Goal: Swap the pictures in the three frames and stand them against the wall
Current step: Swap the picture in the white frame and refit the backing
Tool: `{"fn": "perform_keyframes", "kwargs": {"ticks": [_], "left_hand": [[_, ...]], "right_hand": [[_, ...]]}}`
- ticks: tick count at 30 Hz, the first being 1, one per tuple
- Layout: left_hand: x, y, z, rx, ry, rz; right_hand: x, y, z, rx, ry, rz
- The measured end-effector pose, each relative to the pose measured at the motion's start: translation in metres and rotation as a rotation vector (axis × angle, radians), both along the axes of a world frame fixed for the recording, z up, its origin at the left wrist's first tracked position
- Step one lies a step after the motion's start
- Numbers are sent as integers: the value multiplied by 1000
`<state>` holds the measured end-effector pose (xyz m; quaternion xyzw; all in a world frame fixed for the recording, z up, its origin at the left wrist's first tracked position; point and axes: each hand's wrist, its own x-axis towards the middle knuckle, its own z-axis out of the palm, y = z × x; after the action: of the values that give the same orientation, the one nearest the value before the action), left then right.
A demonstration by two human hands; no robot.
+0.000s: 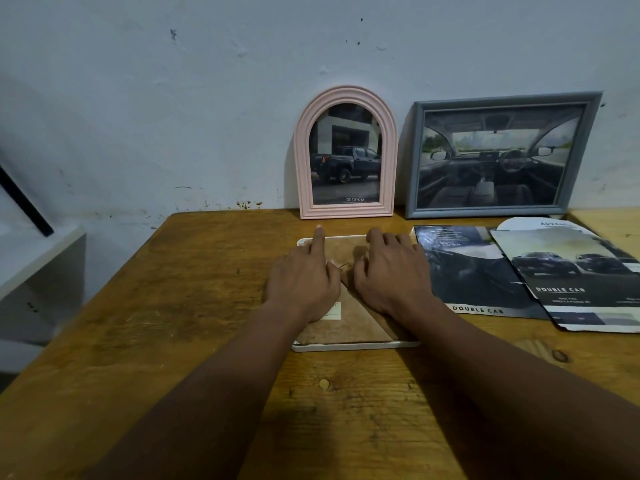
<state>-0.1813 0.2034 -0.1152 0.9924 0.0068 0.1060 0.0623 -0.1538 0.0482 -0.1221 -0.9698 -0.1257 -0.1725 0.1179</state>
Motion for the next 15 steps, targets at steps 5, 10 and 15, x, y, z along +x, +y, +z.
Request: {"fn": "perform_keyframes", "kwargs": {"ticks": [5, 10, 15], "left_hand": [[-5, -2, 0, -18, -107, 22], [1, -2, 1, 57, -68, -15], [2, -4, -4, -2, -42, -7]], "right_hand": [[-1, -1, -1, 58, -31, -175], [0, -2, 1, 84, 24, -193], [5, -16, 6, 516, 173, -158]]}}
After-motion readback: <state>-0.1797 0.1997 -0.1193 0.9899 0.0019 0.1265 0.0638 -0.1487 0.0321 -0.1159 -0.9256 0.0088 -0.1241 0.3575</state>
